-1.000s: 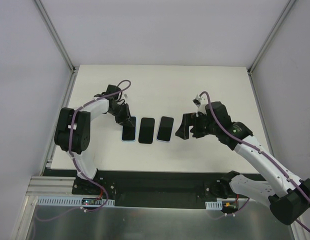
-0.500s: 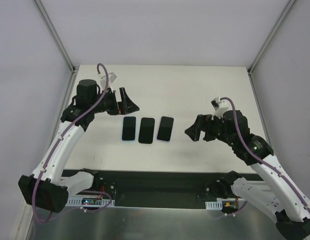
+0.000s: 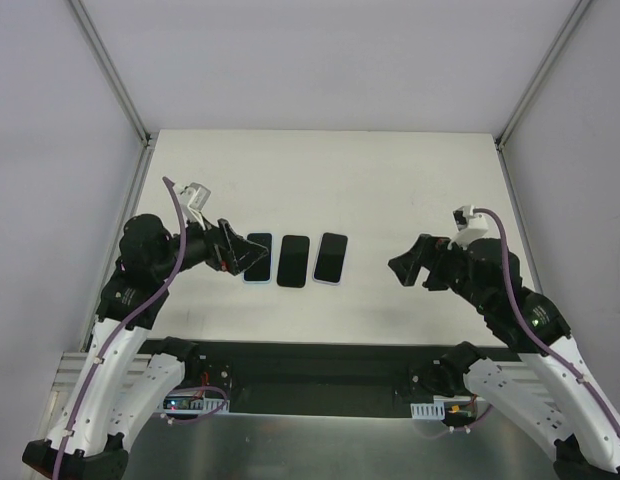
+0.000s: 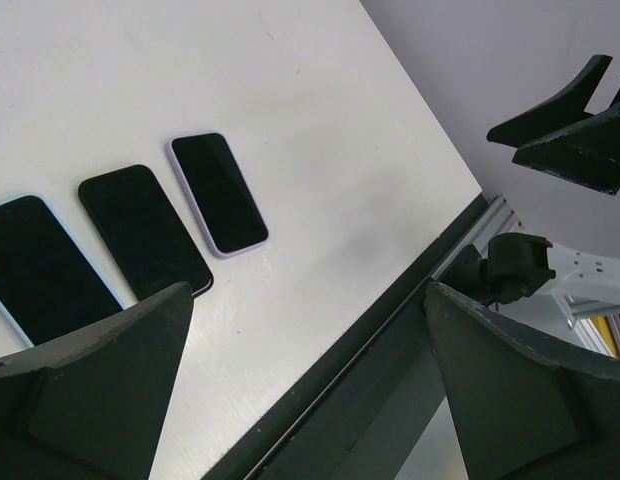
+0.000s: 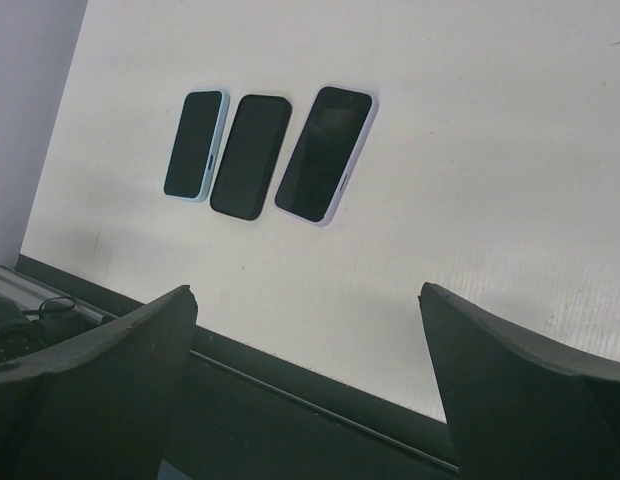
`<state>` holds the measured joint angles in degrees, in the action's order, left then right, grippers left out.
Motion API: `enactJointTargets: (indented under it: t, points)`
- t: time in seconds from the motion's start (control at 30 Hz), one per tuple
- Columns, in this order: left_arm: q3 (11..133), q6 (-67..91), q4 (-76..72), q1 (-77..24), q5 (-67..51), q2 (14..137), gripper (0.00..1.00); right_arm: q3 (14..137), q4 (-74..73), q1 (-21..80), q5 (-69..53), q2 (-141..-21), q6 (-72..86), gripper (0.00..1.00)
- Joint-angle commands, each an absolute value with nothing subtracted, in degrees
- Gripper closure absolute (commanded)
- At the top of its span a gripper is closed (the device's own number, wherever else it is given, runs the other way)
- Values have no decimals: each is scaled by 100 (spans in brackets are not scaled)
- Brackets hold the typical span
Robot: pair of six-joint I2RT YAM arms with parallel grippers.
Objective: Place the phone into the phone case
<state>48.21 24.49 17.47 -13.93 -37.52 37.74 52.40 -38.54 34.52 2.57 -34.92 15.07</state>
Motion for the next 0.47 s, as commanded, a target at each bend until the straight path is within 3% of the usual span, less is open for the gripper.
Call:
enactJointTargets:
  t: [0.0,0.43]
  points:
    - [4764,2470,1354,-1441,-3797,3621,1,5150,-3894,3463,597,-3340,1644,4]
    - [4922,2479,1248,-1441,-3779,3709,1,5291,-3938,3454,650,-3305,1503,4]
